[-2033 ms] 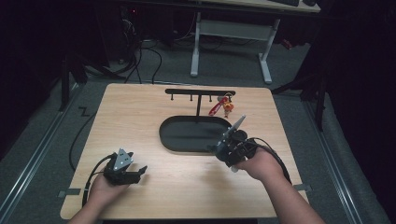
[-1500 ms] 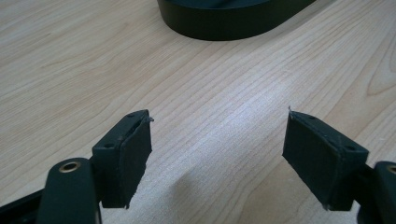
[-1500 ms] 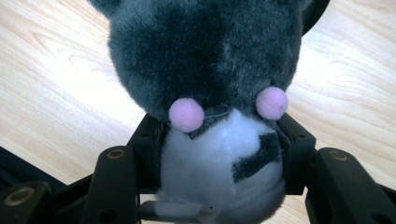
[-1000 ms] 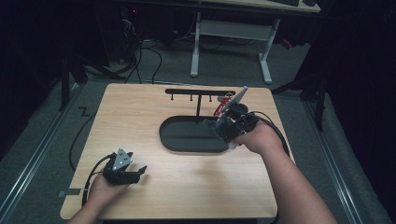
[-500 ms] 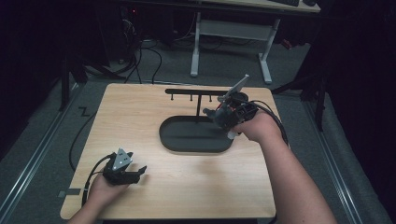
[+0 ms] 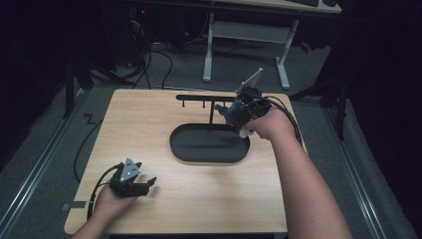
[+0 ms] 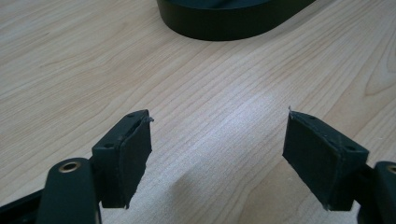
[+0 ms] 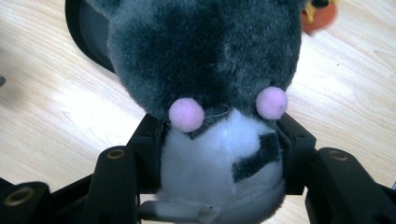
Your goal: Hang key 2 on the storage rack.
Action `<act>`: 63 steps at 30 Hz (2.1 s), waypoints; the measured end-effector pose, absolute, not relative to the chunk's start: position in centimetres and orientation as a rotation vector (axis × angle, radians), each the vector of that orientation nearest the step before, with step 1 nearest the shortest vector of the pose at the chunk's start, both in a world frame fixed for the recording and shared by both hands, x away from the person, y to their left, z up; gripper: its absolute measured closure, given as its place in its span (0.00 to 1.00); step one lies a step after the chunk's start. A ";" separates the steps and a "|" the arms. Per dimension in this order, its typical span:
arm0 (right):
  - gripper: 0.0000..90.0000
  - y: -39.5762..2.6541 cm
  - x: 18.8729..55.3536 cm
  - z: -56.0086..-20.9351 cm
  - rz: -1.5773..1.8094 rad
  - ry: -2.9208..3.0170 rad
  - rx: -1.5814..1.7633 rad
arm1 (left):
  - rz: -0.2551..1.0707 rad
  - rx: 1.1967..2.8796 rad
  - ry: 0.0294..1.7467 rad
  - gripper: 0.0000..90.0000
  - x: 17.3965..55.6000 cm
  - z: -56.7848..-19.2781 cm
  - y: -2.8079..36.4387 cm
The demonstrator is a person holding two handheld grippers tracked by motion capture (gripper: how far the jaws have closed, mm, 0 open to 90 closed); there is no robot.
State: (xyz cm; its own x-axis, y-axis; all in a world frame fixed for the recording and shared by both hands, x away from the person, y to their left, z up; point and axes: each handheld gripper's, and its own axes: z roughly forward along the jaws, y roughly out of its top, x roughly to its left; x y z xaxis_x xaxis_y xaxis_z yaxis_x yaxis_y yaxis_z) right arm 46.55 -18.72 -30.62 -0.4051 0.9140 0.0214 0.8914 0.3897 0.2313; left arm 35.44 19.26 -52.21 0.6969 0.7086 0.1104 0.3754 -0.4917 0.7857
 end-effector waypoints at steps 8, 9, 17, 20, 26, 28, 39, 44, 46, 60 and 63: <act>0.52 -18.7 47.6 -30.5 0.306 2.486 1.670 | 0.549 2.128 0.828 0.26 35.5 -52.2 19.3; 0.52 -18.7 47.7 -30.5 0.305 2.478 1.673 | 0.548 2.128 0.828 0.26 35.5 -52.2 19.3; 0.52 -18.8 48.0 -31.8 0.276 2.488 1.685 | 0.547 2.129 0.829 0.26 35.5 -52.3 19.3; 0.52 -18.9 47.8 -32.6 0.266 2.502 1.684 | 0.540 2.136 0.828 0.26 35.5 -52.3 19.3; 0.52 -18.9 47.6 -34.2 0.257 2.529 1.689 | 0.543 2.135 0.824 0.26 35.5 -52.3 19.2; 0.52 -19.0 47.6 -34.6 0.259 2.531 1.689 | 0.542 2.135 0.825 0.26 35.5 -52.4 19.2; 0.51 -19.1 48.0 -36.8 0.278 2.543 1.705 | 0.534 2.140 0.821 0.26 35.5 -52.4 19.1; 0.50 -18.8 48.2 -37.4 0.289 2.536 1.707 | 0.533 2.138 0.820 0.26 35.5 -52.4 19.2; 0.49 -18.7 48.4 -37.6 0.296 2.538 1.703 | 0.529 2.145 0.820 0.26 35.5 -52.4 19.3; 0.36 -18.2 48.8 -38.7 0.362 2.503 1.688 | 0.533 2.141 0.818 0.26 35.6 -52.5 19.1; 0.36 -18.4 48.6 -38.7 0.368 2.502 1.691 | 0.527 2.148 0.814 0.26 35.6 -52.4 19.0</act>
